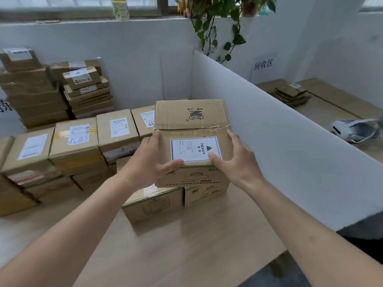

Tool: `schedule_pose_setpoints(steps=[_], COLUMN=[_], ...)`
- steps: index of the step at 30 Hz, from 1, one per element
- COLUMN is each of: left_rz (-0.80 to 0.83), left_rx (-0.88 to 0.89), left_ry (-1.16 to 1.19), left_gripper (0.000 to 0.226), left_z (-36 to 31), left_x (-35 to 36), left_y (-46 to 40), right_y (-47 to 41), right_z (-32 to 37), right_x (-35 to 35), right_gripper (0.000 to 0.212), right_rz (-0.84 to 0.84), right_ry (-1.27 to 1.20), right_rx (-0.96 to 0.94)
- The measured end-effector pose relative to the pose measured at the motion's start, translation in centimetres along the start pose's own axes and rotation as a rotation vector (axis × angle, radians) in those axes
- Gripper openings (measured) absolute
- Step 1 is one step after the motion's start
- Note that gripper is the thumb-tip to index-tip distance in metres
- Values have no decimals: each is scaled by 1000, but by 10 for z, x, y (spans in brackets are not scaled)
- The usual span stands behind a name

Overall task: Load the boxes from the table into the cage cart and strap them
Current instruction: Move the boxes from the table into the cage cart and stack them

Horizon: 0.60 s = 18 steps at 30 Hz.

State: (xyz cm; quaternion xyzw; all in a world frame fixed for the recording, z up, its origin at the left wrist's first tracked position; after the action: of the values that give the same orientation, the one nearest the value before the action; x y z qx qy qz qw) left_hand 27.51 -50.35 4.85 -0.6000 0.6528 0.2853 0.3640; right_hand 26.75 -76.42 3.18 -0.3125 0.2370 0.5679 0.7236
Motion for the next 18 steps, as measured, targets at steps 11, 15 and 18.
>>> schedule_pose_setpoints(steps=[11, 15, 18], left_rz=[-157, -213, -255], left_rx=[11, -39, -93], left_ry=[-23, -2, 1], left_gripper=[124, 128, 129], left_z=[-9, -8, -11], left_x=[-57, -60, -59], left_y=[77, 112, 142], right_y=[55, 74, 89], right_z=[56, 63, 67], right_x=[-16, -17, -17], right_gripper=[106, 105, 104], right_rz=[13, 53, 79], right_ry=[-21, -23, -34], right_rx=[-118, -176, -241])
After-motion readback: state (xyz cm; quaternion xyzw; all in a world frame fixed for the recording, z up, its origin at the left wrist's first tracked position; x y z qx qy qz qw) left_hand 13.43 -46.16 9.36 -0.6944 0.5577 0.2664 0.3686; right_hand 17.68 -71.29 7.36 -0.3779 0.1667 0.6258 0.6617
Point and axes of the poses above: each hand's wrist, its own y-axis away from the middle knuckle, its own x-axis out of the palm, z = x × y, the point moved 5 cm from there along -y, towards the middle knuckle, and after that the axes turned 3 degrees about -z, right-handed, at the moved point
